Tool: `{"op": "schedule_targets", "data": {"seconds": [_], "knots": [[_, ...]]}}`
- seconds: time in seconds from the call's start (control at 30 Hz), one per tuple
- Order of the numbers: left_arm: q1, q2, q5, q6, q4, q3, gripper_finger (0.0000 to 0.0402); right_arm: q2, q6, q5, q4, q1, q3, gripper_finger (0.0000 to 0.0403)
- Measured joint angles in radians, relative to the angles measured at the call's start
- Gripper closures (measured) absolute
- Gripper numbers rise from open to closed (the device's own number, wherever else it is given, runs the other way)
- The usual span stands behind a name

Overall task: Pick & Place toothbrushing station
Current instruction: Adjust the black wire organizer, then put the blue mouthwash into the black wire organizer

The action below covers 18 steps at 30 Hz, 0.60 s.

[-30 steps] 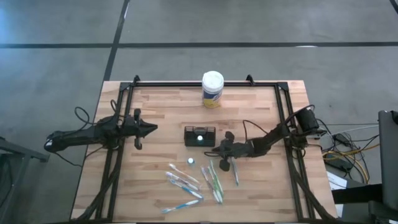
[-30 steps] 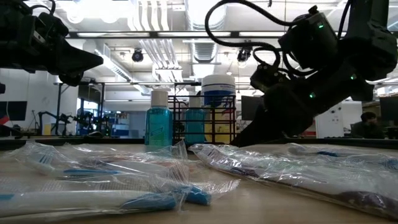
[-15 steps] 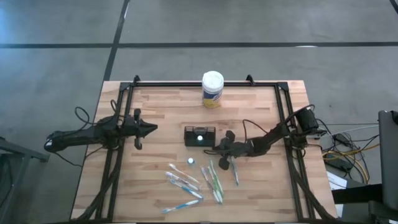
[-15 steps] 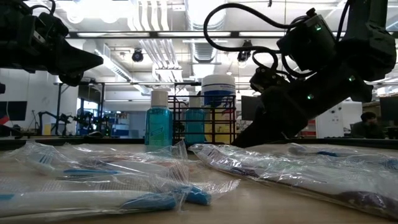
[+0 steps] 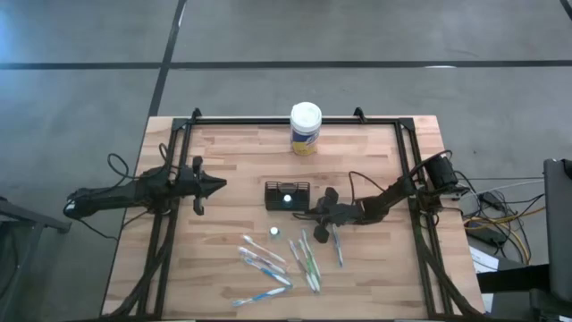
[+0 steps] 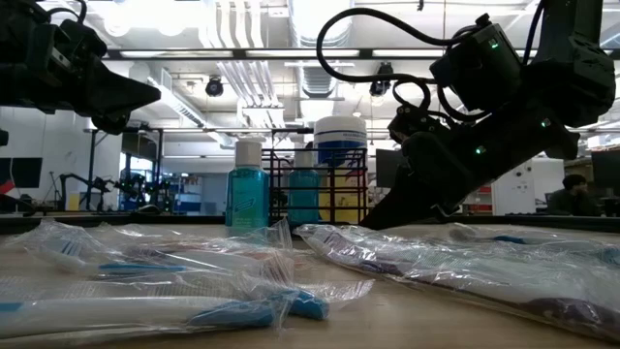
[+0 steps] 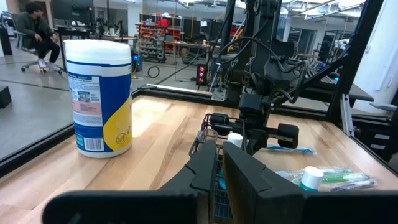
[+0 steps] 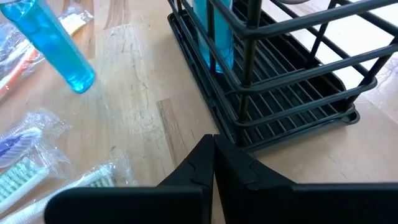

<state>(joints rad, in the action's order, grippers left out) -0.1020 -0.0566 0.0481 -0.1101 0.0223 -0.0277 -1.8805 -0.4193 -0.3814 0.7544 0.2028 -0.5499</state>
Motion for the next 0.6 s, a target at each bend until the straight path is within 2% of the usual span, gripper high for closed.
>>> {"op": "schedule_targets", "data": {"seconds": [0.17, 0.3, 0.47, 0.6], "knots": [[0.000, 0.000, 0.000, 0.000, 0.000, 0.000, 0.0367, 0.035, 0.033, 0.066, 0.008, 0.020, 0.000, 0.0394], [0.000, 0.000, 0.001, 0.000, -0.002, 0.000, 0.0367, 0.116, 0.084, 0.088, 0.000, 0.057, 0.000, 0.0394], [-0.001, 0.000, 0.002, 0.000, -0.004, 0.000, 0.0367, 0.291, 0.161, 0.110, -0.067, 0.082, 0.000, 0.0394], [-0.001, 0.000, 0.004, 0.007, -0.006, 0.000, 0.0367, 0.478, 0.286, 0.208, -0.083, 0.088, 0.000, 0.0394]]}}
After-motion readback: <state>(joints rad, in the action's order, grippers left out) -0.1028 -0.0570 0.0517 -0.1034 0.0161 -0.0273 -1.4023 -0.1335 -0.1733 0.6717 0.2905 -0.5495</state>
